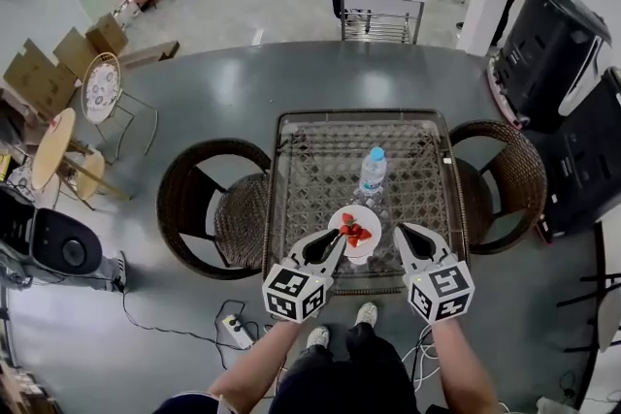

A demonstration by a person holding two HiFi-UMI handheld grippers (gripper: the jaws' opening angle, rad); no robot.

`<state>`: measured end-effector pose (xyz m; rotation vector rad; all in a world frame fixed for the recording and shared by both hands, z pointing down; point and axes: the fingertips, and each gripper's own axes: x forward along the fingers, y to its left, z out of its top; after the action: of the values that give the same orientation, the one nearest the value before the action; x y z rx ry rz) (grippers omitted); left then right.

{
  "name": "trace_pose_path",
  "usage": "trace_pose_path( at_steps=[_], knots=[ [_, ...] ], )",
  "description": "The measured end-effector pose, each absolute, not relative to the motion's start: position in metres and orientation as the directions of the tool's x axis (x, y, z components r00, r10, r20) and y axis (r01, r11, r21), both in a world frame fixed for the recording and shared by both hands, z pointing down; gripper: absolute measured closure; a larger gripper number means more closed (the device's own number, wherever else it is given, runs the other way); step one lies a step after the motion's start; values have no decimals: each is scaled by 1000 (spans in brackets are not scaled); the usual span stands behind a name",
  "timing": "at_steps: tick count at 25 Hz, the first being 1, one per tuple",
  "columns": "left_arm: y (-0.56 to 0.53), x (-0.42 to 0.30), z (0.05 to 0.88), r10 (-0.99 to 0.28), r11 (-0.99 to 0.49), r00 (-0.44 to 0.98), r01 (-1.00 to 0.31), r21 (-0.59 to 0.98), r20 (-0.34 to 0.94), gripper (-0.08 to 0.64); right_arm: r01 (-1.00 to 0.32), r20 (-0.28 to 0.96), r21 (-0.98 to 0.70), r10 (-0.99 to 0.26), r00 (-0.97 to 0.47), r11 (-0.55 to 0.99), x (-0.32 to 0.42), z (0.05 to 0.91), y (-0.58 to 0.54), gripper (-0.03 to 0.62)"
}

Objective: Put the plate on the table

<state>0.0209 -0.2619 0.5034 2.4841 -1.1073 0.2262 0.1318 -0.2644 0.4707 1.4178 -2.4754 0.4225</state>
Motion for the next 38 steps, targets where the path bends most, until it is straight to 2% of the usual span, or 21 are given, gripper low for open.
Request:
trace_pose_path(
  at_steps=[5, 16, 38],
  knots=[
    [-244, 33, 462, -647, -691, 719, -694, 203, 254, 551, -855, 302, -116, -802, -515, 505, 121, 449, -260, 588],
    [-233, 36, 405, -621, -752, 764, -644, 141, 176, 551, -834, 178, -145, -815, -551, 532, 97, 400, -249, 588],
    [-235, 35, 404, -576, -778, 798, -601, 180, 177, 552, -857, 151, -155, -845, -513, 492, 102, 387, -244, 588]
  ],
)
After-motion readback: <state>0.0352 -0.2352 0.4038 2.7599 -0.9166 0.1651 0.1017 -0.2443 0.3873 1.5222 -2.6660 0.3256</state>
